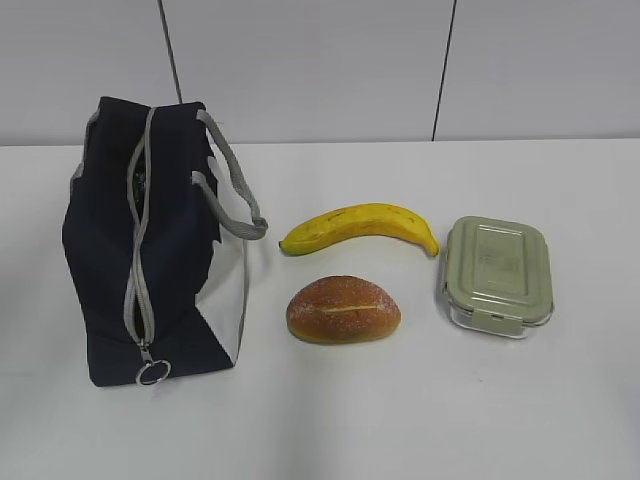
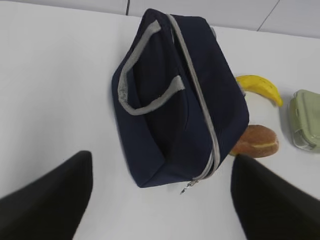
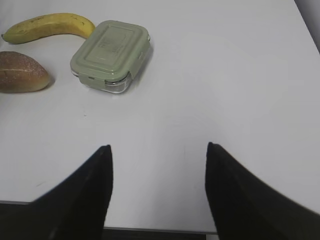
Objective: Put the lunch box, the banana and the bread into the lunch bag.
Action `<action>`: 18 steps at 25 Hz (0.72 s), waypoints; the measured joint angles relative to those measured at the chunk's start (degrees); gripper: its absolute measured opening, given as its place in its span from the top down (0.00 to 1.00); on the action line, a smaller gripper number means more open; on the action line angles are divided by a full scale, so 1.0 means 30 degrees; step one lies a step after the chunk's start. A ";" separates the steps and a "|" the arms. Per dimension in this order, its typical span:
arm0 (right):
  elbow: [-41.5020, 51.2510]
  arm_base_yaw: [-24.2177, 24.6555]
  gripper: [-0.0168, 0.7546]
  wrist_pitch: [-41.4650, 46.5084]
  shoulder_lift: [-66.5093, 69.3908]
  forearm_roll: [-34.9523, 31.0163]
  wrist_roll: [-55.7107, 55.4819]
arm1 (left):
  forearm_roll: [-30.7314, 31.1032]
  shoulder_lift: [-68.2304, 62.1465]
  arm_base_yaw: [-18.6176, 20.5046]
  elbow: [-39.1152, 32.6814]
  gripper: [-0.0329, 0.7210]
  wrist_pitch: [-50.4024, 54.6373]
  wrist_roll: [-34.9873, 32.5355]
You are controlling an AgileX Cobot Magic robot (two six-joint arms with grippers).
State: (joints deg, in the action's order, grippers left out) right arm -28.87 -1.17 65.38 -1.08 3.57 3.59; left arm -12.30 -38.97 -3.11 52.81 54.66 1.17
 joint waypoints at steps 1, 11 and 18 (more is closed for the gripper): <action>0.0000 0.0000 0.41 0.0000 0.0000 0.0000 0.0000 | -0.0226 -0.0990 0.0000 0.0546 0.22 -0.0068 0.0000; 0.0000 0.0000 0.41 0.0000 0.0000 0.0000 0.0000 | -0.2503 -0.9167 0.0000 0.5450 0.24 0.1181 -0.0507; 0.0000 0.0000 0.41 0.0000 0.0000 0.0000 0.0000 | -0.2791 -1.4150 0.0000 0.8202 0.24 0.1935 -0.0507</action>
State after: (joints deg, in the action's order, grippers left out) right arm -28.87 -1.17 65.38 -1.08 3.57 3.59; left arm -20.67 -81.42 -3.11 77.41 60.47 -0.35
